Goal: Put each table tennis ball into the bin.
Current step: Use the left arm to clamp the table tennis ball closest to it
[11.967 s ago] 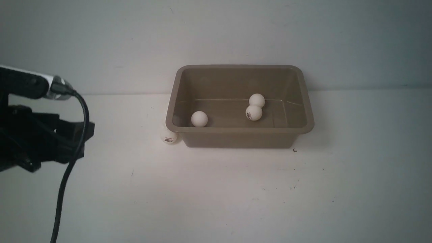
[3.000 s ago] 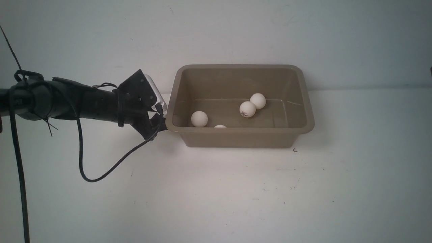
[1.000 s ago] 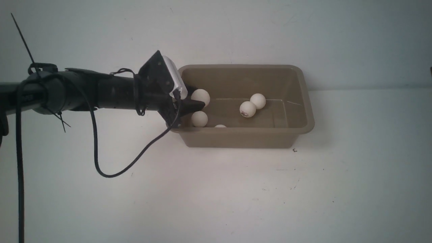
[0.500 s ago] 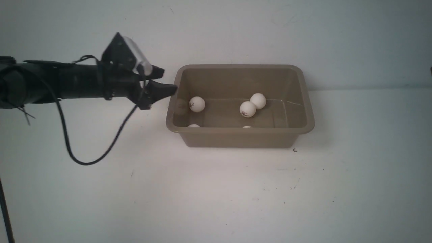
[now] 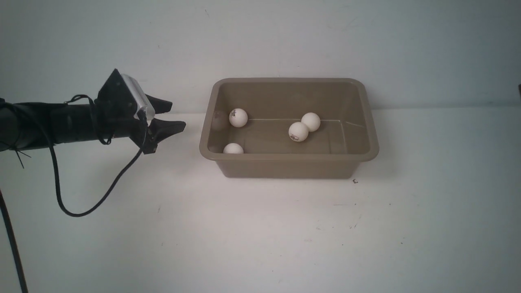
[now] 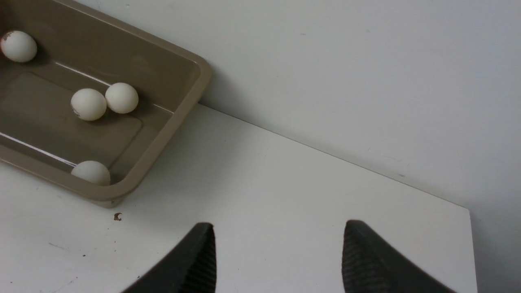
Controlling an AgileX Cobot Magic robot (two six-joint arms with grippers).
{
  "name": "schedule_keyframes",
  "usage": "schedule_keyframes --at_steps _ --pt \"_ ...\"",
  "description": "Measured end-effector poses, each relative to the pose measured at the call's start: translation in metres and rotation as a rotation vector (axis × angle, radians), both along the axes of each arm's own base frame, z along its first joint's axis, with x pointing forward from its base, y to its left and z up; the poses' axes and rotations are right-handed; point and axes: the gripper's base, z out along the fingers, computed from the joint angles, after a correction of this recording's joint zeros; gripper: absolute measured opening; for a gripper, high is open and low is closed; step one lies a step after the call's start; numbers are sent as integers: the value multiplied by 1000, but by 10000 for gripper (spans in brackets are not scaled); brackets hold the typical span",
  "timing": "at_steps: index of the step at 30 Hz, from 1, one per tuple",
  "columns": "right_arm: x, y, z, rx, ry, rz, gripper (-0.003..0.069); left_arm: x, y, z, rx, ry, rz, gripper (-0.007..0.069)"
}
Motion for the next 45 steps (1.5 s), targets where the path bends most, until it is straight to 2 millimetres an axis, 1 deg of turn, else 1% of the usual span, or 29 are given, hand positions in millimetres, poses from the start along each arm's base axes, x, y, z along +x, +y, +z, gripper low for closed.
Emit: schedule_keyframes --at_steps 3,5,7,11,14,19,24,28,30,33,37,38,40,41,42,45 --pt "0 0 0 0 2 0 388 7 -3 -14 -13 17 3 447" --pt "0 0 0 0 2 0 388 10 -8 -17 -14 17 -2 447" --pt "0 0 0 0 5 1 388 15 -18 -22 -11 25 -13 447" --pt "0 0 0 0 6 1 388 22 -38 -24 6 31 -20 447" --pt "0 0 -1 0 7 1 388 28 -50 -26 48 29 6 447" --pt "-1 0 -1 0 15 2 388 35 -51 -35 67 48 42 447" --pt "-1 0 -1 0 17 2 388 41 -52 -47 55 56 40 447" --pt "-1 0 -1 0 17 2 388 43 -60 -51 48 64 34 443" --pt "-1 0 -1 0 17 2 388 43 -62 -51 55 64 38 425" --pt "-1 0 -1 0 17 2 388 45 -67 -52 71 66 60 352" --pt "-1 0 -1 0 17 2 388 46 -65 -49 79 75 80 353" --pt "-1 0 -1 0 17 2 388 46 -61 -47 91 79 85 353" --pt "-1 0 -1 0 18 2 388 45 -47 -35 108 97 105 353" --pt "-1 0 -1 0 18 2 388 45 -43 -33 104 105 116 353" --pt "-1 0 -1 -1 19 2 388 44 -32 -24 109 111 133 353" --pt "-1 0 -1 -1 19 2 388 42 -11 -6 85 129 163 353"
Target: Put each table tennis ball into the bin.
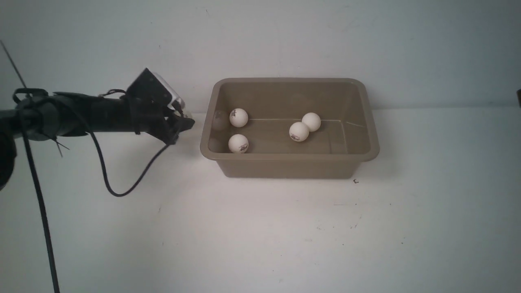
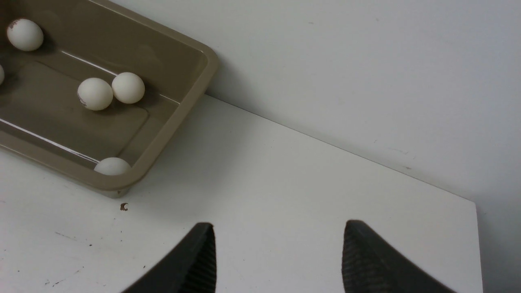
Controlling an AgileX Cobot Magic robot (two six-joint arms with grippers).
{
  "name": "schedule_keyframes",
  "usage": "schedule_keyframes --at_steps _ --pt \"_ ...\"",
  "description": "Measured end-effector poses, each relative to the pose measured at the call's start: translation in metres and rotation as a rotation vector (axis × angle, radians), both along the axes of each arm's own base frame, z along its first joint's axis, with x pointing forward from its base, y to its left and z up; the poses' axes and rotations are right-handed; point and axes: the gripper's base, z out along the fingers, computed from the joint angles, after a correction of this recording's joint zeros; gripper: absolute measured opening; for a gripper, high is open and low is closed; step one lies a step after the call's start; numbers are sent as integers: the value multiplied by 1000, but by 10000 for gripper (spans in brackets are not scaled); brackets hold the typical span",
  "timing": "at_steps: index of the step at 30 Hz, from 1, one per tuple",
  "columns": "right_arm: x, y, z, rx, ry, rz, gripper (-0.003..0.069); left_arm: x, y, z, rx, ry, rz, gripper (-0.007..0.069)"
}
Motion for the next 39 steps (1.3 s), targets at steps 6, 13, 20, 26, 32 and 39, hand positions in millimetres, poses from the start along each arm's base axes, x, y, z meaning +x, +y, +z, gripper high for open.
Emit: schedule_keyframes --at_steps 6,13,20,26,32,39 --pt "0 0 0 0 2 0 388 -16 -9 28 -175 0 -203 353" --pt "0 0 0 0 2 0 388 -26 -73 42 -240 -47 -437 353" --pt "0 0 0 0 2 0 388 -33 -114 28 -93 54 -465 417" --pt "0 0 0 0 2 0 388 -33 -108 50 -166 163 -335 545" --pt "0 0 0 0 2 0 388 -43 -67 130 -225 94 -194 528" --pt "0 1 0 14 2 1 388 -71 -12 192 -132 62 -32 520"
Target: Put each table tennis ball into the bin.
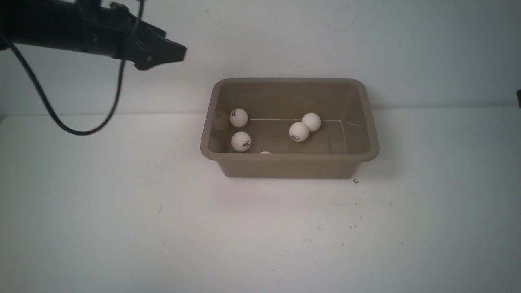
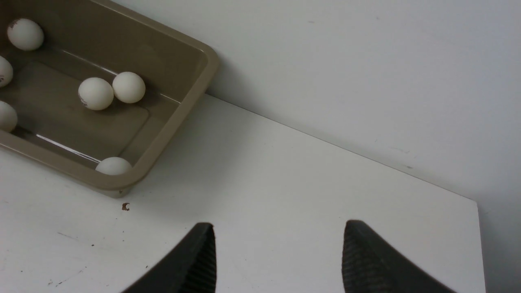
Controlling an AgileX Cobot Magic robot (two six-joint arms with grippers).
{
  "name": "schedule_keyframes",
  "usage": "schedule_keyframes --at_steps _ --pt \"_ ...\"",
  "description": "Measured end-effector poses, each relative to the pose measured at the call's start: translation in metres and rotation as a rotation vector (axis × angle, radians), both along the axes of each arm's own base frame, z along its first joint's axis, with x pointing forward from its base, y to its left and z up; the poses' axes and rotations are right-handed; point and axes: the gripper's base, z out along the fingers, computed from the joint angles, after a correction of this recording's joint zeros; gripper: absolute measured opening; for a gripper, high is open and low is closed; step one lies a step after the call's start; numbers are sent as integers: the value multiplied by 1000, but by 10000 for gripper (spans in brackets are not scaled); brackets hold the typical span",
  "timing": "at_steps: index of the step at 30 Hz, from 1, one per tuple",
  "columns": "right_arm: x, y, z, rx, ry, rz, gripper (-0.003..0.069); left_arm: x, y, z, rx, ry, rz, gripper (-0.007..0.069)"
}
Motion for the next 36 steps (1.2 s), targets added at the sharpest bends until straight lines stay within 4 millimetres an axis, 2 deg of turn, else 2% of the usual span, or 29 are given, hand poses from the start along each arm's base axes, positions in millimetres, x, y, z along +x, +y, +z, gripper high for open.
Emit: schedule_keyframes --at_steps 4,10,12,16,21,25,28,29,32,34,36 --pt "1 2 3 44 -27 7 388 -16 33 26 74 -20 139 520" --pt "2 8 7 110 -66 39 388 -23 59 46 113 -93 289 520" --pt "2 9 8 132 -78 50 388 -24 65 48 124 -96 325 520" --pt "-6 14 24 175 -144 88 388 -28 80 45 166 -19 433 520" --pt "-22 17 58 180 -214 134 388 -35 91 43 236 66 542 520" --pt "-60 17 90 164 -292 162 388 -42 93 48 255 90 587 520" --pt "-104 12 103 99 -334 135 388 -45 90 54 227 75 584 520" --pt "-109 11 103 99 -337 132 388 -46 90 55 223 72 582 520" --pt "-145 4 101 60 -356 73 388 -49 86 64 178 48 569 520" --pt "-152 3 97 60 -362 56 388 -51 84 67 164 39 560 520" --pt "-162 0 79 52 -354 33 388 -55 80 73 135 30 541 520"
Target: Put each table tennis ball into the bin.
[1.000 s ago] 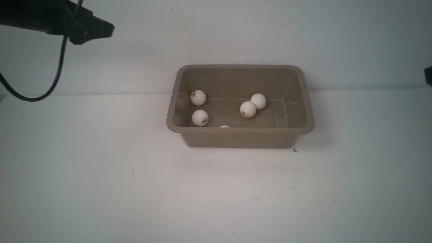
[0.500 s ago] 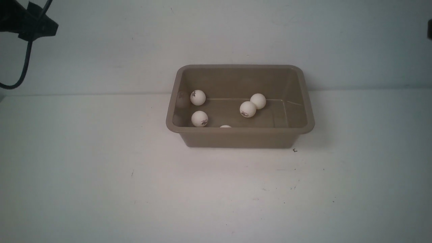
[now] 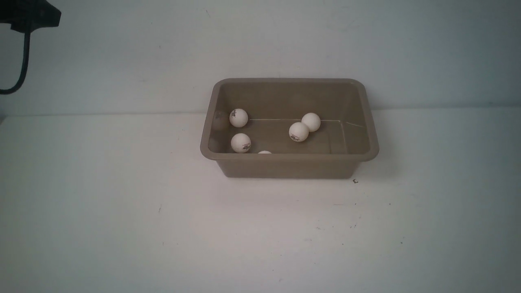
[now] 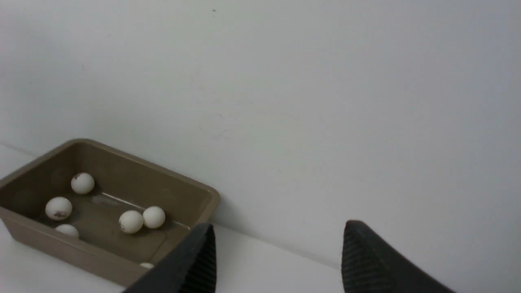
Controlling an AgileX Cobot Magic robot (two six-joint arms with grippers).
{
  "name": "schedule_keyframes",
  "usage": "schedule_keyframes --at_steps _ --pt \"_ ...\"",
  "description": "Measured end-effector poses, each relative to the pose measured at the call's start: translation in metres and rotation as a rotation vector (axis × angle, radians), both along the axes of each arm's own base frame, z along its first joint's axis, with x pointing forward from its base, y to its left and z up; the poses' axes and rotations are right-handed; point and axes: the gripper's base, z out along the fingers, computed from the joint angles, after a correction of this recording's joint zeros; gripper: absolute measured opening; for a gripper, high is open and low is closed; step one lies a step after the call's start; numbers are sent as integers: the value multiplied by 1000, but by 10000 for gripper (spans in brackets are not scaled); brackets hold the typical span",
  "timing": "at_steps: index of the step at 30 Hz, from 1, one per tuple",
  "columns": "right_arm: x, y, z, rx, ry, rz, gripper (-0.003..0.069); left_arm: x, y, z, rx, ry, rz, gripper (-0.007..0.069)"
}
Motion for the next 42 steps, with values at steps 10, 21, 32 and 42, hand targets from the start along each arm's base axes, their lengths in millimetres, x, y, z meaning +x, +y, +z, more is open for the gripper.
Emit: schedule_keyframes --at_steps 10,21,32,42 --pt "3 6 -89 -9 110 133 388 -5 -18 8 -90 -11 -68 520" --pt "-10 6 -156 74 188 156 388 -3 -68 8 -98 7 -208 520" --pt "-4 7 -170 112 145 154 388 -3 -81 9 -126 1 -243 520" --pt "-4 8 -168 146 125 159 388 -3 -85 12 -162 -25 -277 520"
